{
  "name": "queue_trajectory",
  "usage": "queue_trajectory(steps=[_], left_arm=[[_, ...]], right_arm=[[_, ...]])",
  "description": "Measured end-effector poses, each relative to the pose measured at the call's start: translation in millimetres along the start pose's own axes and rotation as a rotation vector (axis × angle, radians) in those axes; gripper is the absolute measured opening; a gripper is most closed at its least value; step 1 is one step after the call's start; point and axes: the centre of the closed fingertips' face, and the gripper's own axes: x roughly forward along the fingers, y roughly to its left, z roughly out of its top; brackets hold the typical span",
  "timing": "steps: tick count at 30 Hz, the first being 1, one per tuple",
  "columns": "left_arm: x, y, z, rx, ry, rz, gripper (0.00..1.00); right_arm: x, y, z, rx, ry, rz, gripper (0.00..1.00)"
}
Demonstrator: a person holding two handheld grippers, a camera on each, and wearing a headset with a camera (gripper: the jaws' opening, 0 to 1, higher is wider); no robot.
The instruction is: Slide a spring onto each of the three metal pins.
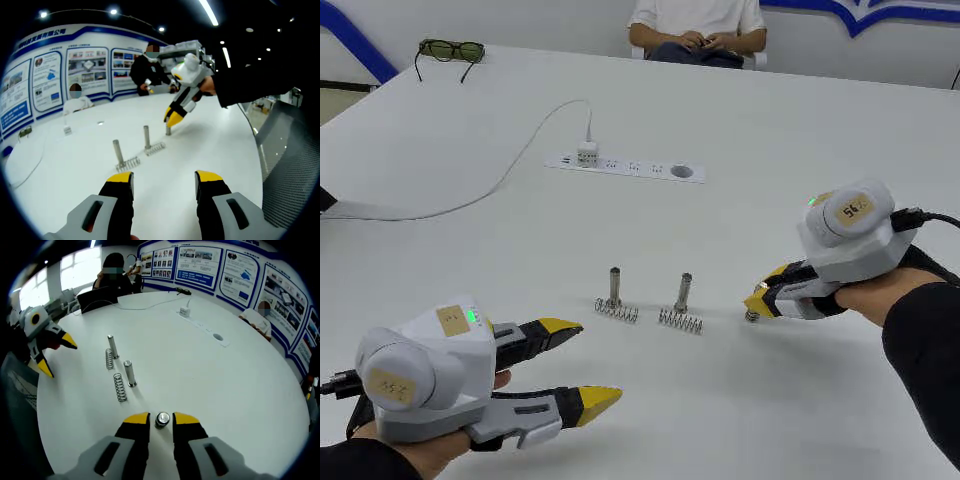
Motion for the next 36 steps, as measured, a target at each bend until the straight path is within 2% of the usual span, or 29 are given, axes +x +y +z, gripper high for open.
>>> queue_trajectory(steps=[11, 19, 25, 36], left_arm=[[0.0, -0.5, 0.4, 0.002, 0.001, -0.002, 0.5], [0.6, -1.9, 2.4, 0.007, 0.001, -0.004, 0.5], [-0.6, -2.2, 4.2, 0.011, 0.001, -0.003, 0.5], [-1.8, -3.0, 3.8, 0.012, 0.004, -0.001, 0.5]], right_arm=[[-5.7, 2.6, 9.3, -0.021, -0.03, -0.01, 0.24], [-12.0, 10.3, 26.1, -0.056, -0.073, -0.008, 0.25], [-11.2, 21.5, 34.4, -0.07, -0.091, 0.015, 0.25], [0.5, 40.7, 37.3, -0.1, -0.089, 0.062, 0.25]])
